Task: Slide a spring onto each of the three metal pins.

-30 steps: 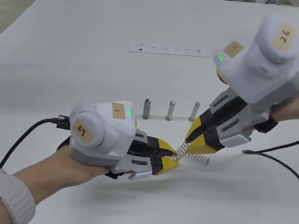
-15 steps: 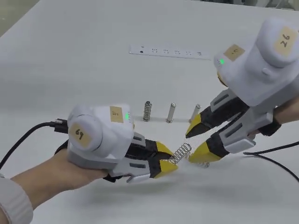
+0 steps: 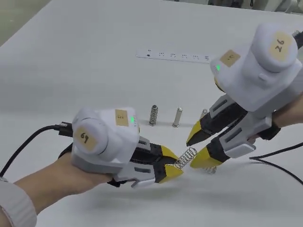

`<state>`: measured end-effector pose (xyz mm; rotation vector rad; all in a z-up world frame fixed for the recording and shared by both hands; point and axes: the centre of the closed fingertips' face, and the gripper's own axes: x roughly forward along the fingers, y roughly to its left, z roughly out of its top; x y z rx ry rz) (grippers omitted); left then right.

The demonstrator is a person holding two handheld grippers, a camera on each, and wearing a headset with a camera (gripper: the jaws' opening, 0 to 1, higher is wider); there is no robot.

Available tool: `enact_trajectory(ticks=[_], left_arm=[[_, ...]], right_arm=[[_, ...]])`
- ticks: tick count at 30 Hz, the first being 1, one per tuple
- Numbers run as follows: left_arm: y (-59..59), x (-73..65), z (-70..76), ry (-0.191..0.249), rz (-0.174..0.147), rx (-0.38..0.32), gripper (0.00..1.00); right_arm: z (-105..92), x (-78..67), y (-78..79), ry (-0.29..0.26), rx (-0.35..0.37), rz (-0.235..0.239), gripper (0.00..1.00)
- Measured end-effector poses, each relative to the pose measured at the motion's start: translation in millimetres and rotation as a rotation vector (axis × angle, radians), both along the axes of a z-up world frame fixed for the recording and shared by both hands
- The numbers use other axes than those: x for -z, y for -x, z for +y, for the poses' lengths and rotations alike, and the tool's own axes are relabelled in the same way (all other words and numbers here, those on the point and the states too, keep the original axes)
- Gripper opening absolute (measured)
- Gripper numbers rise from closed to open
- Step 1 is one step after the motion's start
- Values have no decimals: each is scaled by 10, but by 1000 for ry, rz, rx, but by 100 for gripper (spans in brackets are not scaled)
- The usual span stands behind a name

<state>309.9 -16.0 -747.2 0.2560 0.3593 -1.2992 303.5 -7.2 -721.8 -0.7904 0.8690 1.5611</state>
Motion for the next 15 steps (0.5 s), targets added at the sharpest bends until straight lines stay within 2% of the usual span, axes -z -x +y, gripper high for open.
enact_trajectory(ticks=[15], left_arm=[[-28, -62, -7, 27, 4, -19, 1]], right_arm=[[61, 47, 5, 0, -14, -1, 17]])
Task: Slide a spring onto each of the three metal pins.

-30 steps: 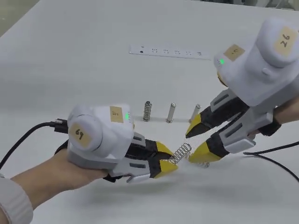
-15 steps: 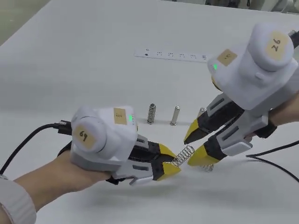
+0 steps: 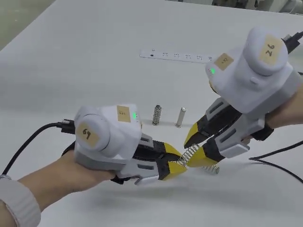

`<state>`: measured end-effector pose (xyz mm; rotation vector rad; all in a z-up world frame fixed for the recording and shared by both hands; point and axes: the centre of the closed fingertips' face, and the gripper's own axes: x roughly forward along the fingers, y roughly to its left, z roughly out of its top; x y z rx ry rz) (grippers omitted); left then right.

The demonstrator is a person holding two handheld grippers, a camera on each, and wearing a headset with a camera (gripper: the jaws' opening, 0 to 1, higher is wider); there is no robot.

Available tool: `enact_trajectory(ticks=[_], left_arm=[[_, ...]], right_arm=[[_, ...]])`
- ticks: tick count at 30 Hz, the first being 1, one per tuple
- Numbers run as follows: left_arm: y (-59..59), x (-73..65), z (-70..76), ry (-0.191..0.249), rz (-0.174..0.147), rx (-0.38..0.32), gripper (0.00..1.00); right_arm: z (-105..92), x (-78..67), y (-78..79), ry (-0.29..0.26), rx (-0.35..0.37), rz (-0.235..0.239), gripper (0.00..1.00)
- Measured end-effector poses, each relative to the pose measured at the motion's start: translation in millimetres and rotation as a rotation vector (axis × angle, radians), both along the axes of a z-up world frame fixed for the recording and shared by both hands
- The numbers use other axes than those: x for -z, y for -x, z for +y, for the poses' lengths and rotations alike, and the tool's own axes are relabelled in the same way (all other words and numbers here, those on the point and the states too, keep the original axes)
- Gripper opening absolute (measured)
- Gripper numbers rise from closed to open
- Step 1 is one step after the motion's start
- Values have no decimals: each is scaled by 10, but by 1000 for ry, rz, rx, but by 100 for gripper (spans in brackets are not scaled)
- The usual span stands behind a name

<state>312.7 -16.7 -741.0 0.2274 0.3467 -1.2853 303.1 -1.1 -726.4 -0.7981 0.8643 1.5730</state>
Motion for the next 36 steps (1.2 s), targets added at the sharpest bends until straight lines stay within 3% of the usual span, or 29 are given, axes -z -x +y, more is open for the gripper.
enact_trajectory(ticks=[36], left_arm=[[-30, -68, -22, 37, 6, -15, 1]], right_arm=[[4, 50, -18, 10, -13, -3, 9]])
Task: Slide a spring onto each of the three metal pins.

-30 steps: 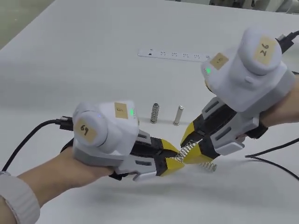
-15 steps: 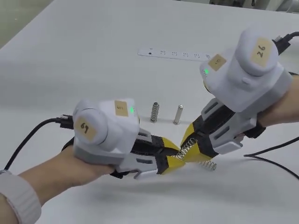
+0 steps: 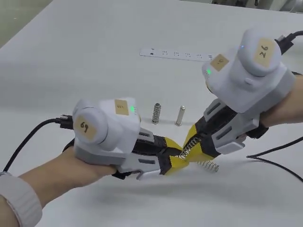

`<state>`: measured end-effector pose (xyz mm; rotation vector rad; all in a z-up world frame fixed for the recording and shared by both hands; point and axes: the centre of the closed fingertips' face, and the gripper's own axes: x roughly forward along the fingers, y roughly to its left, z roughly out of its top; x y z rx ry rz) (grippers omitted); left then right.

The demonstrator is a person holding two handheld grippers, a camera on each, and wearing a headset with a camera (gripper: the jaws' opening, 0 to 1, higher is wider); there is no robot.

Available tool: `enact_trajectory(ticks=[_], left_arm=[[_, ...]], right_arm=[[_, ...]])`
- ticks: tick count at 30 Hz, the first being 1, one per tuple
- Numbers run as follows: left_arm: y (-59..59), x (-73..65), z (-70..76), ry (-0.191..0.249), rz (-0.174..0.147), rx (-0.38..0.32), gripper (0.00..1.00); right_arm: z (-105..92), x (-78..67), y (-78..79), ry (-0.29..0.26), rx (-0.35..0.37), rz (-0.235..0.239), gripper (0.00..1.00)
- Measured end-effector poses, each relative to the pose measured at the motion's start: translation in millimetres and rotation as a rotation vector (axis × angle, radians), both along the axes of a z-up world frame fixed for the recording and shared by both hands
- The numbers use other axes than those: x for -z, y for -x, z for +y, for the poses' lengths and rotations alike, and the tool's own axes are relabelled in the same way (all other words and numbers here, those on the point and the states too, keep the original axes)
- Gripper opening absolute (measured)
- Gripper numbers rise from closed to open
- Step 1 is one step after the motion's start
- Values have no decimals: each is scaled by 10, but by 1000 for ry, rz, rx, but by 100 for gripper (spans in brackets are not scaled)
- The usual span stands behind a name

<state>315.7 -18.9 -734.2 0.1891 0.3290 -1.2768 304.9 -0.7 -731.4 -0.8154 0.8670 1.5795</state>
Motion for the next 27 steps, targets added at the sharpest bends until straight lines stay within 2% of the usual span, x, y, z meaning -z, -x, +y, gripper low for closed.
enact_trajectory(ticks=[11, 20, 27], left_arm=[[-1, -2, 8, -4, -2, 3, 2], [6, -9, -3, 2, 2, 5, 2], [18, -7, -6, -1, -6, 7, 3]], right_arm=[[7, -1, 4, -4, 27, 19, 8], [5, -7, 10, -3, 31, 20, 8], [1, -6, 21, 8, 28, 27, 8]])
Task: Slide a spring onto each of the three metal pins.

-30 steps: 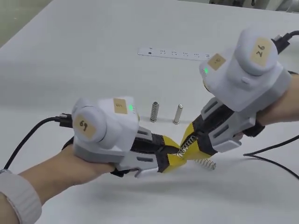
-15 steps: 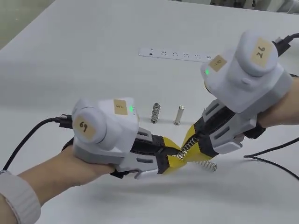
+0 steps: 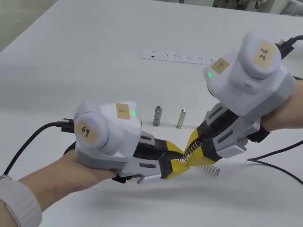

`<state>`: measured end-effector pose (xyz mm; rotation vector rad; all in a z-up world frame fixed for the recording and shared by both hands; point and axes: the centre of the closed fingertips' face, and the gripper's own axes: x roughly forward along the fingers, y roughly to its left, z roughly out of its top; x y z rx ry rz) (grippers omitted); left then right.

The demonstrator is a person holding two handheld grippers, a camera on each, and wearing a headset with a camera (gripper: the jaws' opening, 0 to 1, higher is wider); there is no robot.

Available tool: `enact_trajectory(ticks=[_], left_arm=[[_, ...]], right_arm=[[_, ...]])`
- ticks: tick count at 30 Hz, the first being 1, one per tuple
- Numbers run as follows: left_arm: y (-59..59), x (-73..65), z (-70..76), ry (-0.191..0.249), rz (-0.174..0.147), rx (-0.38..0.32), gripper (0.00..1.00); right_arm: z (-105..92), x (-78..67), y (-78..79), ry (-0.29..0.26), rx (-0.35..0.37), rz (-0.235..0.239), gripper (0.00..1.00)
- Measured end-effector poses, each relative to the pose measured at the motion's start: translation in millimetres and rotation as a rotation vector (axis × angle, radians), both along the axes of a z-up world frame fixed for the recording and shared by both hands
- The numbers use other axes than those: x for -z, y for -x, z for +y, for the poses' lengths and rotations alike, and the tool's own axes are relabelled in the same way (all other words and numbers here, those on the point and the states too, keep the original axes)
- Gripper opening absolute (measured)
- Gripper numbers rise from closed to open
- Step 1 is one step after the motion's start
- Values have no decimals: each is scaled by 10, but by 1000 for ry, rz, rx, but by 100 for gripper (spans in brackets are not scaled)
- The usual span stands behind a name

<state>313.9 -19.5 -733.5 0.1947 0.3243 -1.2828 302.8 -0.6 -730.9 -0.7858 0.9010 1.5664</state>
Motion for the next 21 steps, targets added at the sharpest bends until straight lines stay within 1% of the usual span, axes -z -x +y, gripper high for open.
enact_trajectory(ticks=[4, 6, 8, 11, 13, 14, 15, 17, 21], left_arm=[[-9, -1, 7, 2, 1, -6, 4], [-14, 3, 13, 1, 3, -9, 8], [-17, 2, 16, 1, -1, -9, 12], [-39, 2, 29, 0, -7, -23, 21], [-48, 2, 34, 0, -10, -28, 25], [-45, 1, 32, 3, -5, -29, 27], [-52, 2, 36, 3, -6, -35, 30], [-64, 2, 39, 6, -6, -46, 39], [-70, 25, 51, 3, 9, -62, 53]], right_arm=[[2, -5, -3, 3, -2, -1, 8], [1, -7, 3, 5, -4, 0, 8], [-2, -6, -1, 6, -4, 1, 8], [-9, 0, -8, 8, -4, -2, 8], [-14, -2, -11, 9, -2, -1, 8], [-14, -3, -13, 9, -2, -2, 8], [-15, -4, -17, 10, -1, -2, 8], [-18, -6, -19, 10, -1, -3, 8], [-21, -9, -19, 12, -2, -3, 8]])
